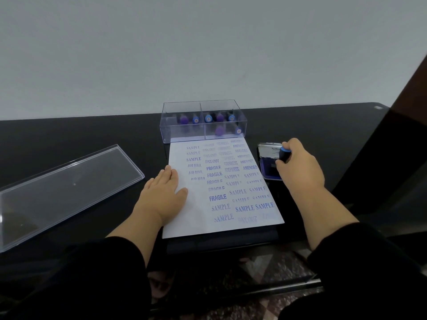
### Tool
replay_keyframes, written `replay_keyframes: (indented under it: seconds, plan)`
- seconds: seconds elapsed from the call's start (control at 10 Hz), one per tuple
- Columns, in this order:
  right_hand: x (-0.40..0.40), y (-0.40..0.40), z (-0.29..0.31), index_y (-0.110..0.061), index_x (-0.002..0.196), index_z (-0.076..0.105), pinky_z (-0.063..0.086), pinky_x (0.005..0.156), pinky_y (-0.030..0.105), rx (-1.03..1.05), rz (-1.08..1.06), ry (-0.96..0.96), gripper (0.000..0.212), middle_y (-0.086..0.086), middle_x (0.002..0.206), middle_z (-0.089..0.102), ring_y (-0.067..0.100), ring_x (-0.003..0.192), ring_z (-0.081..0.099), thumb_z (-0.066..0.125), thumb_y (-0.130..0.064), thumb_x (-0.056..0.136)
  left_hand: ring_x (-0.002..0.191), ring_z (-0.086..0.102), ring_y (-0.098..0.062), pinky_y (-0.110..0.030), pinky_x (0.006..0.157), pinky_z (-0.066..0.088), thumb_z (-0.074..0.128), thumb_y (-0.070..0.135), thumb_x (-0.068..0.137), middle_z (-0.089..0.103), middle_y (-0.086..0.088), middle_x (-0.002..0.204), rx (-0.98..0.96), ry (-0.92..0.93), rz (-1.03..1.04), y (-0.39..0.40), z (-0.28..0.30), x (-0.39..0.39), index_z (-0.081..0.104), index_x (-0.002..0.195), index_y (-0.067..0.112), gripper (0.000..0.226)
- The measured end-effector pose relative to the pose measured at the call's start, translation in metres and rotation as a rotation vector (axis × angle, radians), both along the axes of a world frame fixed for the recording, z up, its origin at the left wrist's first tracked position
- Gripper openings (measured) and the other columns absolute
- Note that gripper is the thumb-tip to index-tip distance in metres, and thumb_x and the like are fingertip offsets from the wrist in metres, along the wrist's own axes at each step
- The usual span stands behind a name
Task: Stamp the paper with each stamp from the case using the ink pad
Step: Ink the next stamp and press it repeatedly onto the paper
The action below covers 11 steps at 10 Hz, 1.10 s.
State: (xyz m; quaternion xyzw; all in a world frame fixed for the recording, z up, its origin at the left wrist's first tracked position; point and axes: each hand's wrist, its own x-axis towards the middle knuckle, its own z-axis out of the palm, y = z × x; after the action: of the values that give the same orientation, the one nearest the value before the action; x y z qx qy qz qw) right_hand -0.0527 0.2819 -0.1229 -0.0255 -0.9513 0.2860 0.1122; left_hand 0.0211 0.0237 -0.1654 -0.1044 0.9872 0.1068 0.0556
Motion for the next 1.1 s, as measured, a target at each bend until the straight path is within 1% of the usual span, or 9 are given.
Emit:
replay_keyframes:
  seconds: [0.1,0.4,0.5,0.6,0.7,0.8,0.9,1.0,1.1]
  plan:
    - [0.001,-0.001,0.000,-0.022,0.121,0.043,0.039,0.057,0.030,0.000,-0.005,-0.012,0.032,0.002,0.091,0.052,0.025,0.079,0.050,0.051,-0.014,0.092,0.147,-0.006,-0.014,-0.030,0.117,-0.002,0.021,0.036,0.102,-0.010,-0.002,0.159,-0.001,-0.001,-0.004,0.000,0.000,0.000,-0.004,0.152,0.012,0.061]
    - [0.002,0.000,-0.001,-0.022,0.120,0.041,0.035,0.050,0.027,0.023,-0.008,-0.014,0.032,0.002,0.090,0.052,0.023,0.077,0.051,0.054,-0.015,0.092,0.147,-0.006,-0.014,-0.030,0.118,-0.002,0.021,0.037,0.101,-0.010,-0.002,0.159,0.003,-0.005,-0.004,0.000,0.001,0.001,-0.004,0.152,0.012,0.061]
    - [0.004,-0.002,-0.002,-0.020,0.119,0.042,0.039,0.053,0.029,0.020,-0.004,0.020,0.030,0.005,0.094,0.057,0.023,0.077,0.052,0.054,-0.015,0.092,0.147,-0.006,-0.013,-0.030,0.118,-0.002,0.022,0.037,0.101,-0.009,-0.001,0.159,0.023,0.001,0.002,0.000,0.002,0.002,-0.003,0.152,0.013,0.061]
    - [0.007,-0.004,0.002,-0.020,0.121,0.043,0.047,0.059,0.034,-0.014,0.025,0.063,0.031,0.008,0.099,0.060,0.023,0.079,0.055,0.053,-0.015,0.093,0.147,-0.005,-0.013,-0.030,0.118,-0.003,0.023,0.037,0.101,-0.008,-0.001,0.160,0.034,0.005,0.005,0.002,0.003,0.003,-0.002,0.152,0.013,0.061]
    - [0.010,-0.010,0.008,-0.022,0.123,0.044,0.045,0.055,0.030,-0.056,0.086,0.088,0.031,0.006,0.095,0.061,0.024,0.077,0.057,0.053,-0.016,0.094,0.147,-0.003,-0.014,-0.030,0.118,-0.002,0.025,0.037,0.101,-0.004,-0.002,0.160,0.050,0.024,0.011,0.004,0.005,0.008,0.002,0.152,0.013,0.061]
    - [0.017,-0.022,0.013,-0.021,0.120,0.046,0.041,0.051,0.026,-0.102,0.174,0.104,0.028,-0.003,0.093,0.058,0.018,0.077,0.056,0.054,-0.016,0.093,0.147,0.000,-0.015,-0.031,0.118,0.000,0.024,0.038,0.101,-0.003,-0.001,0.160,0.024,0.021,0.017,0.007,0.007,0.012,0.004,0.153,0.013,0.060]
    - [0.024,-0.037,0.015,-0.019,0.115,0.048,0.053,0.065,0.037,-0.119,0.267,0.136,0.025,0.000,0.089,0.063,0.022,0.079,0.062,0.057,-0.016,0.092,0.147,-0.003,-0.016,-0.034,0.118,0.000,0.019,0.038,0.102,-0.008,-0.002,0.160,-0.027,-0.045,-0.002,0.006,0.010,0.011,-0.002,0.152,0.013,0.060]
    - [0.028,-0.050,0.014,-0.020,0.113,0.048,0.053,0.066,0.037,-0.111,0.332,0.129,0.025,0.002,0.084,0.061,0.022,0.076,0.061,0.058,-0.017,0.091,0.147,-0.006,-0.016,-0.037,0.118,-0.001,0.018,0.037,0.102,-0.011,0.000,0.159,-0.009,-0.121,-0.008,0.002,0.013,0.010,-0.004,0.152,0.016,0.058]
    - [0.033,-0.061,0.014,-0.020,0.116,0.048,0.045,0.061,0.030,-0.100,0.383,0.120,0.027,-0.005,0.078,0.054,0.019,0.074,0.057,0.059,-0.018,0.091,0.147,-0.008,-0.015,-0.036,0.117,-0.004,0.016,0.034,0.103,-0.011,0.001,0.159,0.004,-0.092,-0.002,0.002,0.010,0.018,-0.003,0.152,0.017,0.055]
